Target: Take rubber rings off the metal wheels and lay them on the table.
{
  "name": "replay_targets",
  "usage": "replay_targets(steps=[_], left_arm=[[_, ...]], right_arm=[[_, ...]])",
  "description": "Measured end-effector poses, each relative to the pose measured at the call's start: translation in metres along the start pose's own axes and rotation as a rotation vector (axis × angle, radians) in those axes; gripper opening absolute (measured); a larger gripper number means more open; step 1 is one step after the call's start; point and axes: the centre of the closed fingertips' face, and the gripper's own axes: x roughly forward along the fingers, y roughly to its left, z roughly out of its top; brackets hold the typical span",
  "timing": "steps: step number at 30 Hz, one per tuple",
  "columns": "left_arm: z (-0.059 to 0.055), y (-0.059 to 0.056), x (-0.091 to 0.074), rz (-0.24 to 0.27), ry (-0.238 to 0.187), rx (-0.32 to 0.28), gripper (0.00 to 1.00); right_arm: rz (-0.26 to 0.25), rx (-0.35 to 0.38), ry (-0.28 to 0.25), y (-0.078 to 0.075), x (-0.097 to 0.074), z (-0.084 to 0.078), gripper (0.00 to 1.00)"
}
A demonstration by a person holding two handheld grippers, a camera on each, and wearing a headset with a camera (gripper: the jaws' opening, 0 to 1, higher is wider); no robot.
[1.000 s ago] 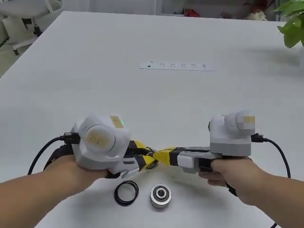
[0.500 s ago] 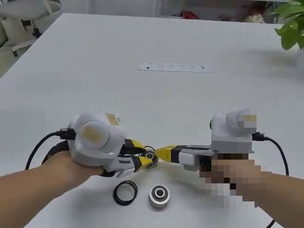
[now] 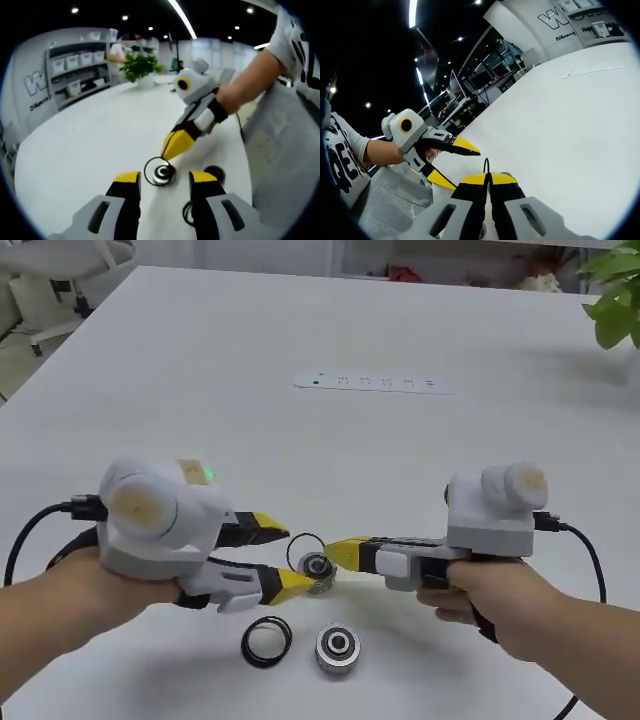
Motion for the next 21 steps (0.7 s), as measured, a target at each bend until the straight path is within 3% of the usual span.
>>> replay_targets(steps=[12, 21], left_arm=[[-0.001, -0.005, -0.026, -0.005, -0.026, -0.029, 0.57], [-0.008, -0.001, -0.041, 0.012, -0.024, -0.038, 0.66]], right_arm=[[0.037, -0.002, 0.018, 0.015, 0.011, -0.001, 0.00], [0.059, -0.010, 0.045, 0.023, 0.023, -0.005, 0.00]])
